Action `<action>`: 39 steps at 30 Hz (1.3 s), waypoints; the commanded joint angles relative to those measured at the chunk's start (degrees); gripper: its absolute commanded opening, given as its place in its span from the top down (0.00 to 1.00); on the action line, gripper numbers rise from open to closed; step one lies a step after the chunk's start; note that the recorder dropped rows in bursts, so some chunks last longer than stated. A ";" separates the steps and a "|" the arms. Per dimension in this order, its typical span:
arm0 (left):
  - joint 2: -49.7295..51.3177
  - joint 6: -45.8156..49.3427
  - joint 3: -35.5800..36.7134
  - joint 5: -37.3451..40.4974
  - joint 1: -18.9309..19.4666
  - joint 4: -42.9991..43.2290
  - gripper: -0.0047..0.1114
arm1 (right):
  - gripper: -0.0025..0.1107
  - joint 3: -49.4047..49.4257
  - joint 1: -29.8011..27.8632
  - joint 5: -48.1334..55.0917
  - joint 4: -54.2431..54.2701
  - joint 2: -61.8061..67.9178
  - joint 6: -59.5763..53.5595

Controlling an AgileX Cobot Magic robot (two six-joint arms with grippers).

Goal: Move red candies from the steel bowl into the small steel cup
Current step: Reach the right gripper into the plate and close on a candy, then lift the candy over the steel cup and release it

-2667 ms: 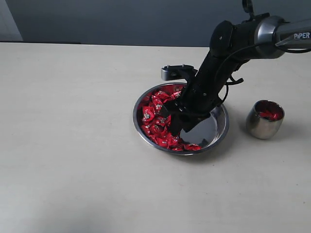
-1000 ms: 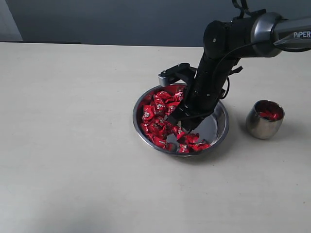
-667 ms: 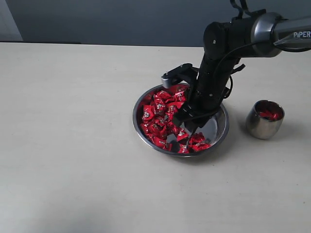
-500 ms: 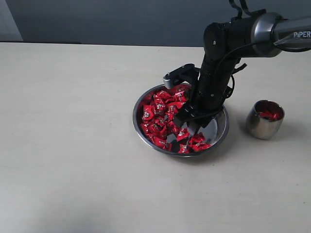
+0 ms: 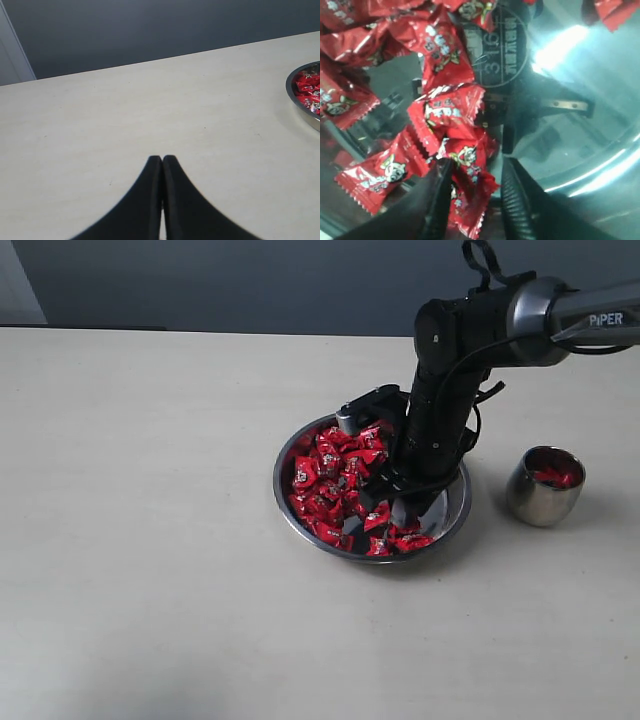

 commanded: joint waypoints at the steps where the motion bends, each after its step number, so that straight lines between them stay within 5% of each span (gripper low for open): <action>1: -0.25 -0.32 -0.06 -0.30 -0.61 0.09 0.96 | 0.88 0.05 -0.07 0.24 -0.19 -0.15 0.23; 5: -0.25 -0.32 -0.06 -0.30 -0.61 0.09 0.96 | 0.98 0.05 -0.07 0.24 -0.19 -0.15 0.23; 26: -0.25 -0.32 -0.06 -0.30 -0.61 0.09 0.96 | 0.98 0.05 -0.61 -0.84 -5.05 -7.51 2.91; 39: -0.25 -0.32 -0.06 -0.30 -0.61 0.09 0.96 | 0.98 0.05 -11.46 -0.70 -1.49 -16.21 3.47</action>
